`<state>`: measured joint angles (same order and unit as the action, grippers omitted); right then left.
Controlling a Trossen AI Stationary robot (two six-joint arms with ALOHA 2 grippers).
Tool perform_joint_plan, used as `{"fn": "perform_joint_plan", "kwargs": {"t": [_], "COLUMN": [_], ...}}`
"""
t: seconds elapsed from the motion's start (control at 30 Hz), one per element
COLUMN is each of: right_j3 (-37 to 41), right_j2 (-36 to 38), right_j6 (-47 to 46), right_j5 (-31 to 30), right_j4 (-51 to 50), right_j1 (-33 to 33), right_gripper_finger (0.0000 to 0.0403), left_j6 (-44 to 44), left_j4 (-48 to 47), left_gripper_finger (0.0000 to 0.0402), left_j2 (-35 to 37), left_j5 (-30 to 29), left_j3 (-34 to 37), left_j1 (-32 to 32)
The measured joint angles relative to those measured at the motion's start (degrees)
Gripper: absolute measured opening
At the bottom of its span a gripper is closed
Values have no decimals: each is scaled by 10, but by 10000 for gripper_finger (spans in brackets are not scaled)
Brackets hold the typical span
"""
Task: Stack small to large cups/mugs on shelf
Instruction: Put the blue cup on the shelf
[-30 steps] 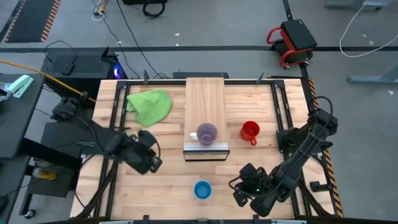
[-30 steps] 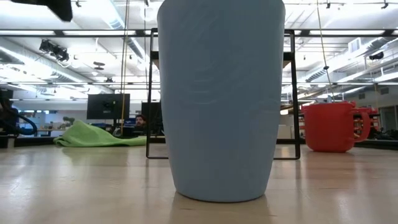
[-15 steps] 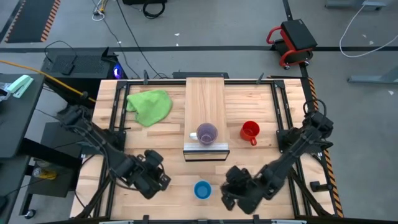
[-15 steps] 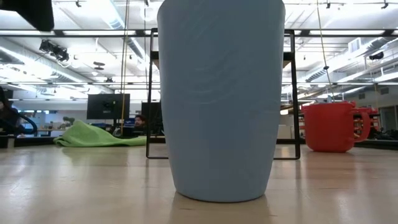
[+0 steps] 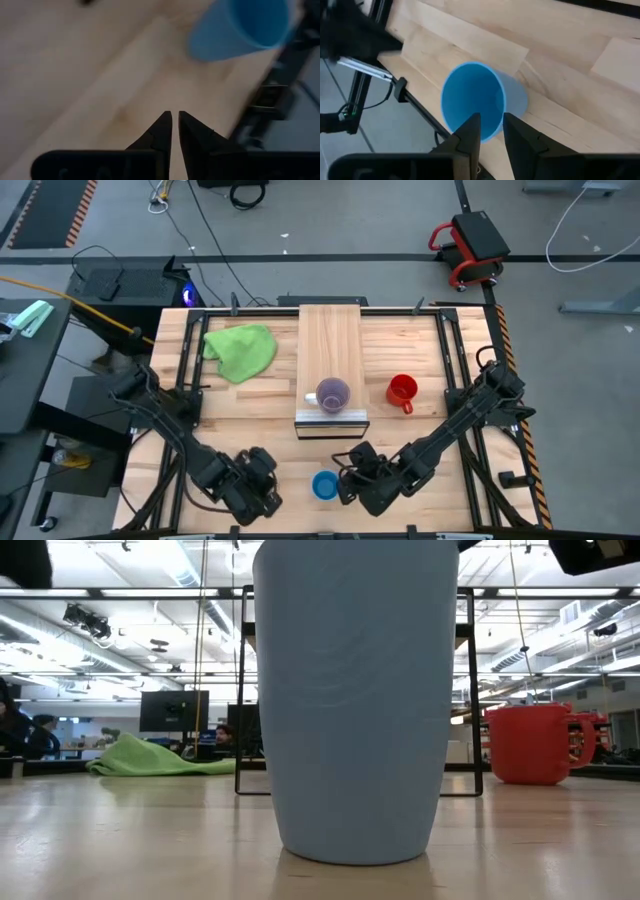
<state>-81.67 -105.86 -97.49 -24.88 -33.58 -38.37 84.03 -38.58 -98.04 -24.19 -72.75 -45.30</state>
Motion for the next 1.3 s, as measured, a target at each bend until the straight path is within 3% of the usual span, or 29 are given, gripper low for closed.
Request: {"fn": "perform_joint_plan", "kwargs": {"t": [0.17,0.6,1.3], "right_j3": [0,0,0], "right_j2": [0,0,0], "right_j6": [-3,17,30], "right_j5": [10,24,31], "right_j4": [-14,-33,-44], "right_j1": [1,4,2], "right_gripper_finger": [91,91,91], "left_j6": [-64,-82,-88], "left_j4": [117,218,230], "left_gripper_finger": [53,62,64], "left_j2": [-32,-76,-91], "left_j5": [-2,24,49], "left_j3": [0,0,0], "left_j1": [11,51,85]}}
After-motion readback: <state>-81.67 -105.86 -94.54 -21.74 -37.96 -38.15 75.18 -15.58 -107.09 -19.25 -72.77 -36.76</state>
